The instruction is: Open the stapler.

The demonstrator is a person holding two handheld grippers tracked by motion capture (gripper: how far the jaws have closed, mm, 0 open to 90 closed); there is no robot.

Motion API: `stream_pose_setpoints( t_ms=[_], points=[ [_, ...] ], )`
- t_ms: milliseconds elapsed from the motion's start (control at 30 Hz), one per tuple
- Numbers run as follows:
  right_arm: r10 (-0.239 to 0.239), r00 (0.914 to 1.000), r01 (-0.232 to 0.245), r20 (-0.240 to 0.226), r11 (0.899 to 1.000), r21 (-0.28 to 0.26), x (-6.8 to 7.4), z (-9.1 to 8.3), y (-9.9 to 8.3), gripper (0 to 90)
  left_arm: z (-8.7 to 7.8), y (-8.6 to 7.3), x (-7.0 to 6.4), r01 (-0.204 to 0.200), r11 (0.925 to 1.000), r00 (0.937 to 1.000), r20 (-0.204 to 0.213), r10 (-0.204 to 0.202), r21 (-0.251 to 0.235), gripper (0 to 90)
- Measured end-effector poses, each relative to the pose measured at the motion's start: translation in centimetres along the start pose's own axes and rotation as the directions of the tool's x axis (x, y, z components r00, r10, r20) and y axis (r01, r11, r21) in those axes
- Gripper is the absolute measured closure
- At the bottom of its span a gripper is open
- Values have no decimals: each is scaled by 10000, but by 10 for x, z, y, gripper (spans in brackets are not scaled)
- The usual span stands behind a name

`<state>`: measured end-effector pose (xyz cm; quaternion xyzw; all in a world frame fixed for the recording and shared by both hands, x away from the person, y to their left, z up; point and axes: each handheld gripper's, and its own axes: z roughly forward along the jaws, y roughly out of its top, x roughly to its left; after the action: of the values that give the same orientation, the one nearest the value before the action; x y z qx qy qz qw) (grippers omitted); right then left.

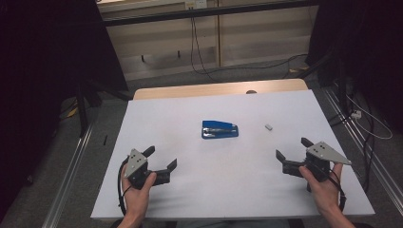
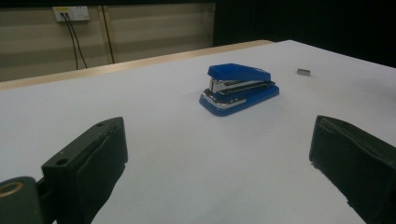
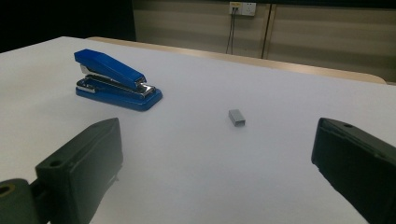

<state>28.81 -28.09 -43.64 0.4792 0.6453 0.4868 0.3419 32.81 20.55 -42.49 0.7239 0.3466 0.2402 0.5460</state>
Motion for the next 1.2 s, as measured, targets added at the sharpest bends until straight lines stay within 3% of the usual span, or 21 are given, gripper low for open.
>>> stream_pose_setpoints(
  t_ms=[300,500,600,700,800,1000,1033,1200],
  points=[
    [-3,9995,5,-318,10000,44,0,-1,2,23,3,-1,0,-17,10000,9999,123,16,90,42],
    [204,9970,-183,-743,9994,295,1,0,1,25,9,-4,1,62,9981,9998,208,-75,619,35],
    [42,9969,-17,-779,9995,328,3,2,1,25,10,-4,-1,-82,9972,9996,270,62,739,35],
    [-143,9961,166,-870,9995,259,8,3,1,24,11,-4,-2,71,9963,9987,497,-114,855,36],
    [-353,9936,389,-1073,9988,309,10,6,1,24,13,-3,-2,-65,9974,9987,504,29,712,42],
    [-343,9927,360,-1155,9993,123,14,11,2,21,18,-3,-1,-114,9962,9984,558,66,863,55],
    [-298,9911,307,-1297,9995,47,16,13,3,21,21,-4,-1,-328,9935,9979,590,265,1093,59],
    [-320,9888,364,-1455,9989,281,17,21,2,21,28,-3,-3,-353,9935,9955,917,254,1086,71]
  ],
)
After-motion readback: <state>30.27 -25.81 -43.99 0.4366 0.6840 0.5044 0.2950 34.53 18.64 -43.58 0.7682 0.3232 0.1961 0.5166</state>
